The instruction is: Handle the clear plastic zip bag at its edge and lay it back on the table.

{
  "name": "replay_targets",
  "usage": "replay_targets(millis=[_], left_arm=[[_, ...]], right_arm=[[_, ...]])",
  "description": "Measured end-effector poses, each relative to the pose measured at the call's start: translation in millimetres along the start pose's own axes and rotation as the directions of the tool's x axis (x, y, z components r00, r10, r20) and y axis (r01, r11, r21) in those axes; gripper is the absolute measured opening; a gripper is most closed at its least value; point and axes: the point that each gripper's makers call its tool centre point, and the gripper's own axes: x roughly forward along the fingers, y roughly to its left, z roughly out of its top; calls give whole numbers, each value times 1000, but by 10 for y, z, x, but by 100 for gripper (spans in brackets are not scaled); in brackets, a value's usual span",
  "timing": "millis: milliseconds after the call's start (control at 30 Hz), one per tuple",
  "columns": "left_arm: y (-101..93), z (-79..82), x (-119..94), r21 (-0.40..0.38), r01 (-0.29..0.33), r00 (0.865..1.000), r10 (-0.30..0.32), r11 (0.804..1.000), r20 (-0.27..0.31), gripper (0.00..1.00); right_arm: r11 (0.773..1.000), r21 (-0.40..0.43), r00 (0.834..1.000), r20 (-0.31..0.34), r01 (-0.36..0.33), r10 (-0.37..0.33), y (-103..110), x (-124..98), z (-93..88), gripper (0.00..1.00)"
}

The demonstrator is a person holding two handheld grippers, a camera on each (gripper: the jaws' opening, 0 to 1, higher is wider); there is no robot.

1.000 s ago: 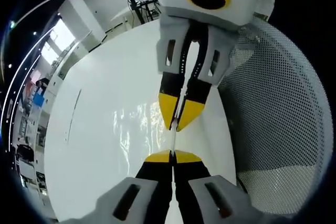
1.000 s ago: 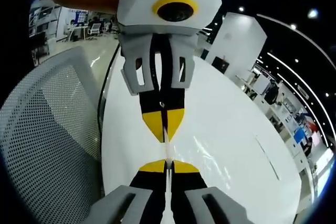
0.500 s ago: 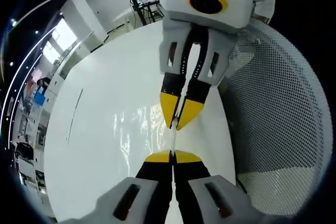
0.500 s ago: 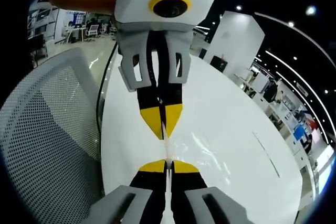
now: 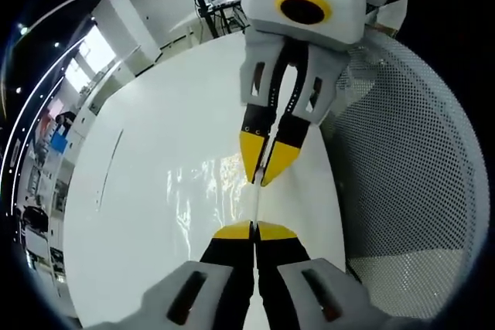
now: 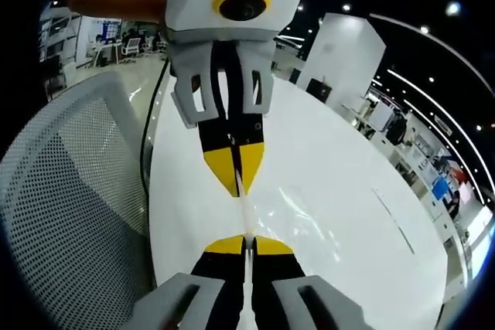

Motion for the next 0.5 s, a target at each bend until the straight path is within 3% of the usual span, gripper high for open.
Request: replay_targets(millis=[500], left_arm=[[-9,-3,-22,-6,2,1000,-2,1000,-2,0]], right_arm=[[1000,11,1000,-12,4,-4,-7,-38,-66,0]])
